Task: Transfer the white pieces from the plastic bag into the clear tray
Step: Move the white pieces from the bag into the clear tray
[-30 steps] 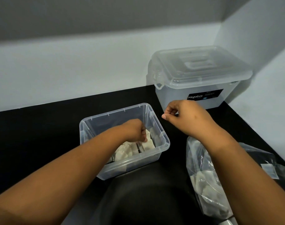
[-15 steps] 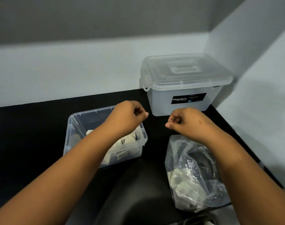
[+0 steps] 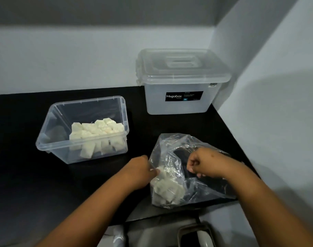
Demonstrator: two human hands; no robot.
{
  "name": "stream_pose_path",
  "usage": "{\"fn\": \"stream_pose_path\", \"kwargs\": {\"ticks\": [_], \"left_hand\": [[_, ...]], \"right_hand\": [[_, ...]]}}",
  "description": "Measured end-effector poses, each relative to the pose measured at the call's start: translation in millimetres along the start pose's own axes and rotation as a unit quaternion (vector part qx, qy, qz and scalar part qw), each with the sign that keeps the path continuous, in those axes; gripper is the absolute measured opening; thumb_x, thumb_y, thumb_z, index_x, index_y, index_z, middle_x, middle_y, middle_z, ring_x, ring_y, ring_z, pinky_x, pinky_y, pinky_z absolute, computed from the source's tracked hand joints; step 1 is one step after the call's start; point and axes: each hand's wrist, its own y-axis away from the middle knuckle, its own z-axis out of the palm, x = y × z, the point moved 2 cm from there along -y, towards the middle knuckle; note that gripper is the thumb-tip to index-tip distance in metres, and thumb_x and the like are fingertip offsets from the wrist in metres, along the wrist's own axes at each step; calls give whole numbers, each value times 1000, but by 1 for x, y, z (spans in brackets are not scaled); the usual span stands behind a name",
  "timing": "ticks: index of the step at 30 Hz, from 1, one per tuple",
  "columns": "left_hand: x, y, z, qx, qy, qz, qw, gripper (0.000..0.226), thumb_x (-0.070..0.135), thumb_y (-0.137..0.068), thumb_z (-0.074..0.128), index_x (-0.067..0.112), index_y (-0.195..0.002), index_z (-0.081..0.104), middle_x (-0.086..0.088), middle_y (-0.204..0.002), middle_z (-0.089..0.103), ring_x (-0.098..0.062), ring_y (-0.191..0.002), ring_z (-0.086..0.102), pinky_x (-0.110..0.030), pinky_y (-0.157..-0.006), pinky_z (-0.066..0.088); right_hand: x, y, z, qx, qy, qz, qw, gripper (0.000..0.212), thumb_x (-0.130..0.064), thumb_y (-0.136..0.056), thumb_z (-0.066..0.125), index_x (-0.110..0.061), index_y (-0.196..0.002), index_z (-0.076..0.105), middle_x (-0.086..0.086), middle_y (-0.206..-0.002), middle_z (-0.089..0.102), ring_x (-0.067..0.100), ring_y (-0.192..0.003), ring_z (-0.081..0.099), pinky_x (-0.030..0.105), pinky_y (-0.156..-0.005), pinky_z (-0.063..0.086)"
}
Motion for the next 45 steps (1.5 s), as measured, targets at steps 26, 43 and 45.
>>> {"fn": "stream_pose_path", "kwargs": {"ticks": [26, 43, 45], "left_hand": [[-17, -1, 42, 86, 388, -48, 916, 14, -3, -88, 59, 7, -97, 62, -15, -90, 65, -20, -74, 62, -36, -67, 56], [-29, -12, 23, 219, 253, -61, 940, 17, 8, -85, 62, 11, -101, 57, -9, -87, 64, -22, -70, 63, -38, -73, 57], [-18, -8, 18, 262, 167, -19, 950, 32, 16, -84, 66, 13, -114, 55, -5, -103, 58, -19, -88, 60, -35, -83, 53]], "right_hand": [[-14, -31, 48, 61, -55, -97, 992, 18, -24, -81, 70, -35, -80, 57, -9, -82, 57, 11, -72, 57, 25, -59, 44], [35, -18, 24, 233, -281, -57, 929, 19, -12, -74, 82, -21, -78, 65, -8, -63, 54, 6, -56, 48, 25, -61, 45], [38, -19, 22, 227, -298, -52, 926, 16, -11, -75, 82, -15, -83, 68, -4, -67, 57, 7, -59, 51, 27, -64, 49]]}}
